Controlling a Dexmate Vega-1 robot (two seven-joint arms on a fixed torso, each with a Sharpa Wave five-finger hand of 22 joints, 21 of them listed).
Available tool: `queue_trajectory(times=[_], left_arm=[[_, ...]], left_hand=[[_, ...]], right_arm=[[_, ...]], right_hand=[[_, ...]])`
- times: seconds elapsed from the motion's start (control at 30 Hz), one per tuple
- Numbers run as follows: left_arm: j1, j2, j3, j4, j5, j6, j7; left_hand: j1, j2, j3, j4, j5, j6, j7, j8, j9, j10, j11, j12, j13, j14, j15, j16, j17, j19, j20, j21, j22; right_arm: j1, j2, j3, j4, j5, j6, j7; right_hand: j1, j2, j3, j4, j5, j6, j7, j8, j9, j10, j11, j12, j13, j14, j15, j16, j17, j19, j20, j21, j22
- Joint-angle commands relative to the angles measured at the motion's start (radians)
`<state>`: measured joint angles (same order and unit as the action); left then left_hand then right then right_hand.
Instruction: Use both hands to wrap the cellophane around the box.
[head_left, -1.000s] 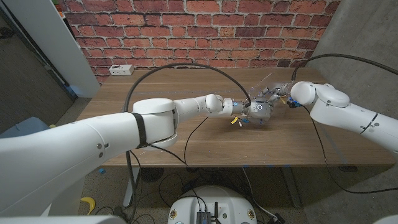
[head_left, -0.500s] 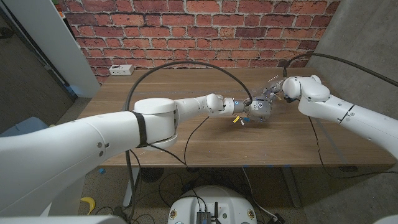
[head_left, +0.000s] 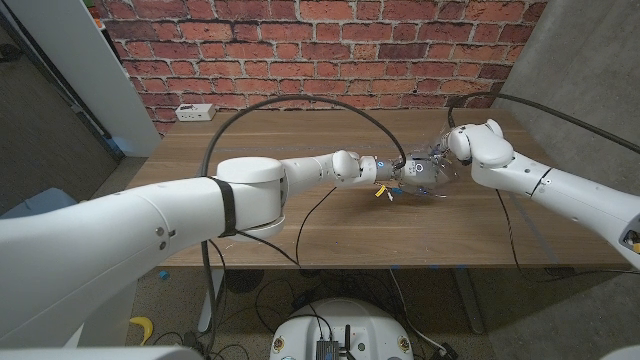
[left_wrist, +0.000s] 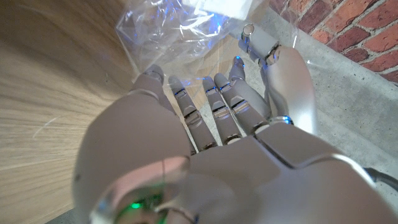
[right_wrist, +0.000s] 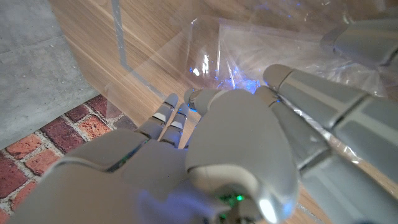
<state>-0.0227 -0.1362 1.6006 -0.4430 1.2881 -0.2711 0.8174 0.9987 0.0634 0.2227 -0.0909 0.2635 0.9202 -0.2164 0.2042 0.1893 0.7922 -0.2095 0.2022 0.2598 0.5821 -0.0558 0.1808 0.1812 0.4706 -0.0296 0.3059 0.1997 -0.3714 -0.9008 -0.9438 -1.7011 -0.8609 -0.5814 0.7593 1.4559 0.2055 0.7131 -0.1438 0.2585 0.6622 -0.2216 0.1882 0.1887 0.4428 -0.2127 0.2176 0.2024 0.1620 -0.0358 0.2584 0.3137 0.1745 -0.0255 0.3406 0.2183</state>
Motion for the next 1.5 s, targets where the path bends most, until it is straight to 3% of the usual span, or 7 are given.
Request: queue_trajectory(times=[0.03,0.13,0.63,0.9,1.1,1.33,1.5], left_arm=[[0.007,0.02,-0.028,0.009,0.038,-0.04,0.189],[0.013,-0.02,-0.032,0.106,0.034,-0.066,0.295],[0.2,0.229,-0.526,-0.256,0.172,-0.426,0.3],[0.309,0.251,-0.708,-0.306,0.14,-0.432,0.3],[0.352,0.248,-0.746,-0.328,0.095,-0.348,0.3],[0.362,0.334,-0.63,-0.461,-0.107,-0.211,0.186],[0.354,0.415,-0.577,-0.567,-0.231,-0.168,0.071]], left_hand=[[-0.101,-0.001,0.001,0.032,0.005,-0.11,-0.001,-0.023,-0.005,-0.072,0.003,-0.008,0.0,-0.037,-0.162,-0.002,0.003,-0.013,0.039,-0.01,0.001],[-0.152,0.002,0.001,0.047,0.001,-0.171,-0.002,-0.025,-0.004,-0.123,0.002,-0.011,0.001,-0.064,-0.162,-0.003,0.003,-0.022,0.048,-0.013,0.002],[-0.227,0.065,0.043,0.069,-0.019,-0.145,0.008,0.004,-0.003,-0.128,0.003,0.015,0.006,-0.036,-0.161,0.016,0.004,-0.031,0.064,-0.013,0.004],[-0.238,0.059,0.044,0.068,-0.025,-0.145,0.015,0.003,-0.003,-0.128,0.004,0.015,0.006,-0.03,-0.158,0.016,0.004,-0.03,0.073,-0.012,0.004],[-0.284,0.029,0.033,0.073,-0.047,-0.173,0.013,-0.009,-0.002,-0.142,0.022,0.012,0.01,-0.025,-0.153,0.014,0.004,-0.039,0.112,-0.014,0.006],[-0.347,0.006,0.018,0.087,-0.066,-0.195,0.024,-0.011,0.0,-0.158,0.062,0.014,0.015,-0.038,-0.119,0.013,0.007,-0.061,0.149,-0.021,0.009],[-0.361,0.037,0.08,0.049,-0.074,0.053,0.107,0.097,0.027,0.043,0.047,0.136,0.075,0.127,-0.14,0.056,0.031,-0.047,0.135,-0.005,0.019]], right_arm=[[-0.038,0.011,0.021,-0.003,-0.128,0.039,0.085],[-0.051,0.012,0.031,-0.01,-0.141,0.048,0.083],[-0.111,0.011,0.073,-0.041,-0.196,0.068,0.091],[-0.143,0.007,0.101,-0.064,-0.218,0.058,0.088],[-0.159,0.009,0.118,-0.073,-0.219,0.06,0.083],[-0.184,0.004,0.135,-0.084,-0.218,0.049,0.083],[-0.201,-0.005,0.149,-0.092,-0.212,0.041,0.075]], right_hand=[[0.012,-0.002,0.003,-0.007,-0.003,-0.007,0.003,-0.001,0.005,0.001,-0.008,0.0,0.004,-0.005,-0.169,-0.002,0.004,0.001,-0.004,0.006,0.002],[0.015,-0.003,0.003,-0.01,-0.004,-0.011,0.003,-0.001,0.005,-0.001,-0.008,-0.001,0.003,-0.006,-0.17,-0.003,0.004,0.002,-0.004,0.007,0.002],[0.024,-0.009,-0.005,-0.015,-0.011,-0.031,0.003,-0.005,0.005,-0.016,-0.007,-0.008,0.003,-0.006,-0.171,-0.004,0.007,0.006,-0.004,0.014,0.0],[0.024,-0.015,-0.012,-0.015,-0.019,-0.051,0.003,-0.006,0.005,-0.029,-0.007,-0.013,0.002,-0.009,-0.171,-0.008,0.008,0.01,-0.004,0.02,-0.002],[0.019,-0.019,-0.017,-0.011,-0.023,-0.055,0.003,-0.006,0.005,-0.034,-0.007,-0.015,0.002,-0.008,-0.169,-0.009,0.007,0.013,-0.003,0.023,-0.003],[0.015,-0.018,-0.017,-0.009,-0.027,-0.064,0.003,-0.005,0.005,-0.042,-0.007,-0.017,0.002,-0.008,-0.169,-0.012,0.006,0.013,-0.003,0.025,-0.005],[0.014,-0.016,-0.02,-0.008,-0.03,-0.069,0.003,-0.005,0.005,-0.047,-0.007,-0.019,0.002,-0.008,-0.17,-0.013,0.006,0.014,-0.006,0.027,-0.006]])
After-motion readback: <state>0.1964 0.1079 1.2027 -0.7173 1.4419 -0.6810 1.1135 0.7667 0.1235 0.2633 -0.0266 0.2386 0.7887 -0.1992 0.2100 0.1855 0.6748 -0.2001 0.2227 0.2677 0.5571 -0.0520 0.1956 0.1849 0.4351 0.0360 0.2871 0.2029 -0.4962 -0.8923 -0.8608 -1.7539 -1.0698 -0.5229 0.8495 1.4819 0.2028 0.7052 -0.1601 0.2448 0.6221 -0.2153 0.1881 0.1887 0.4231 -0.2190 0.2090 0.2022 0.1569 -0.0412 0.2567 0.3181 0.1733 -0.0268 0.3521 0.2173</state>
